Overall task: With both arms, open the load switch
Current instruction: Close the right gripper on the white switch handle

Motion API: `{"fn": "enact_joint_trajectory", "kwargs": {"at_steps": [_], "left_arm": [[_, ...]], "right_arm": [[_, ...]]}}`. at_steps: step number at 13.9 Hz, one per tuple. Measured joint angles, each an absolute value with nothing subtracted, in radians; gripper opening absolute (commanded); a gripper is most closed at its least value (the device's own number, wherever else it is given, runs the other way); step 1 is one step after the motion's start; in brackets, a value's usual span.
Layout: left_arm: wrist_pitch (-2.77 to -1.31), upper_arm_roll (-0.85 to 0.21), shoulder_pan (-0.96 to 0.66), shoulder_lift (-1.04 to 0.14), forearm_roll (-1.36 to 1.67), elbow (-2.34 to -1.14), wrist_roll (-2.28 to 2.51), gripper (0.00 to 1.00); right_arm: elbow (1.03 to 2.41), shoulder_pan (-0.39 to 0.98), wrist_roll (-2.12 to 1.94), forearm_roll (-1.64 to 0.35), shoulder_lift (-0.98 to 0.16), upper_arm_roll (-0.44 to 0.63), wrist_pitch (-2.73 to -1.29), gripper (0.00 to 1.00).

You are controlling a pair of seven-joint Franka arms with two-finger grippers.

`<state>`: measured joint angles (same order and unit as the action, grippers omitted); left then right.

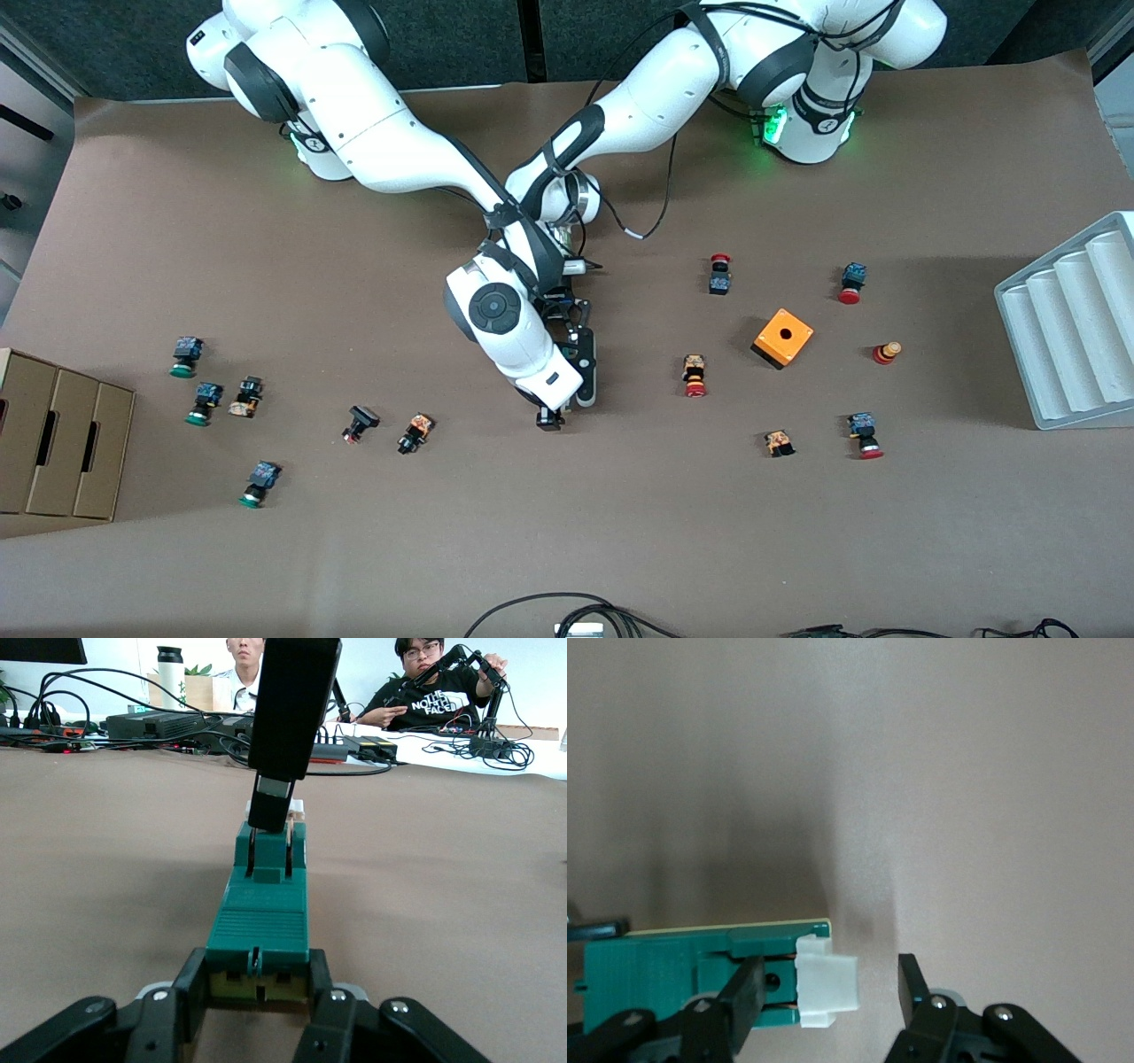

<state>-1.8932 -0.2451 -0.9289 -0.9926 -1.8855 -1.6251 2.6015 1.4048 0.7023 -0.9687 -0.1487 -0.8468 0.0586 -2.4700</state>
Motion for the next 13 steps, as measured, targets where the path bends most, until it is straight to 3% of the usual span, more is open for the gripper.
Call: {"fn": "enact_joint_trajectory", "kwargs": {"at_steps": [4,7,13], "left_arm": [[-1.893,-0.245,-0.929,-0.993,-1.886,-1.625,2.602,0.20],[-1.893,-0.245,-0.929,-0.993,-1.886,-1.625,2.602,0.20],[-1.892,-0.245,-0.929,-0.993,-1.887,-1.625,2.602,0.20]], "right_arm": [[1.405,0.703,-0.969,-0.149,-0.847,0.059,-2.469,0.60],[1.406,0.703,-0.969,-0.149,-0.849,0.059,-2.469,0.49],[1.407,0.705,-0.969,-0.149,-0.855,0.058,-2.469,0.38]]}}
